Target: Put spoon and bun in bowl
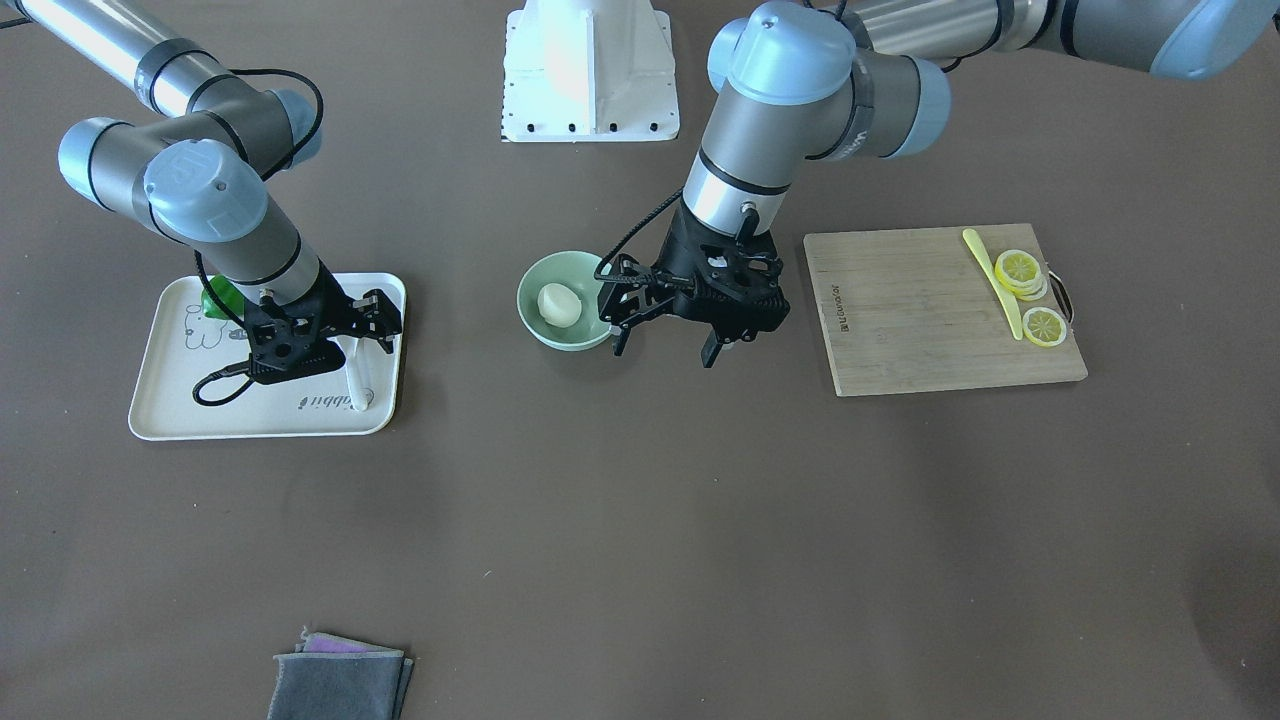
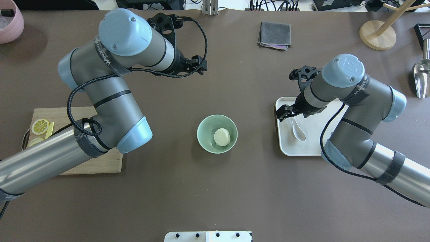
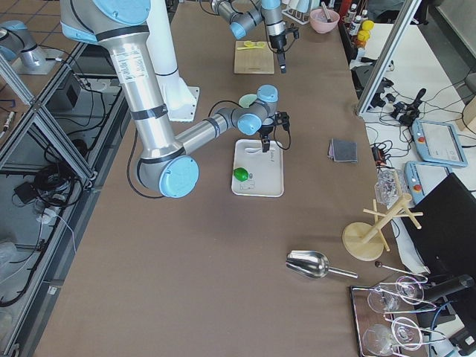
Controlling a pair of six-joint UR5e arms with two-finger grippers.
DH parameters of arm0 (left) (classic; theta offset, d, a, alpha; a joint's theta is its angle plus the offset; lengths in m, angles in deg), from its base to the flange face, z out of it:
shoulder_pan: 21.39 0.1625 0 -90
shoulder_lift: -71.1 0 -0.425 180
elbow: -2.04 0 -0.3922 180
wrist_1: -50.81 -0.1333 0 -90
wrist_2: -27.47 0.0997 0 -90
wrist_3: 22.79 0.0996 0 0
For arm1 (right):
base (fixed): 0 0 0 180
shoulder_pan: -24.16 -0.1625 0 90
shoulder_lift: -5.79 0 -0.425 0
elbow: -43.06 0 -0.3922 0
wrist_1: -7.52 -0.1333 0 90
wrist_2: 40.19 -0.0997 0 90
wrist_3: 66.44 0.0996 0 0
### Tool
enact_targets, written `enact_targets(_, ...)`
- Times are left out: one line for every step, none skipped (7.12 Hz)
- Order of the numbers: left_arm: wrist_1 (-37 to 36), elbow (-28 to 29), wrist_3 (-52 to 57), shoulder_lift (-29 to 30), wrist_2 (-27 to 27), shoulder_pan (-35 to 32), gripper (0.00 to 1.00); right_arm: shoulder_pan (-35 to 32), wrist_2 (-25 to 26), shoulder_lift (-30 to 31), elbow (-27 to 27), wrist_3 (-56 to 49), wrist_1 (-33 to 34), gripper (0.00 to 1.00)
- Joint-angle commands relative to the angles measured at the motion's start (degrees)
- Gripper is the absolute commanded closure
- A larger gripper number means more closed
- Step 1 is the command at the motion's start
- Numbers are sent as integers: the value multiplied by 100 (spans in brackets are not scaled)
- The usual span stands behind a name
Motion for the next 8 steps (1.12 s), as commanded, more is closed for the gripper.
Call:
enact_targets(25,-2,36,-65,-257,-150,2,33,55,-12,110,-18,1,31)
enact_targets(25,-2,45,-74,-267,-159,2,33,151,-13,189,-44,1,32)
enact_targets(34,-28,45,-152,-267,-159,2,33,152,-4,181,-71,1,33)
enact_targets(34,-37,123,-162,-267,-159,2,24,152,-12,181,-62,1,58)
enact_targets(34,-37,289,-179,-267,-168,2,24,152,-13,181,-36,1,89)
enact_targets(34,-37,308,-205,-267,-168,2,85,195,-21,172,-1,-8,99)
enact_targets(34,-46,308,-214,-267,-168,2,181,318,-39,180,8,-8,99)
enact_targets(34,-168,308,-319,-259,-168,2,182,319,-135,120,34,1,100)
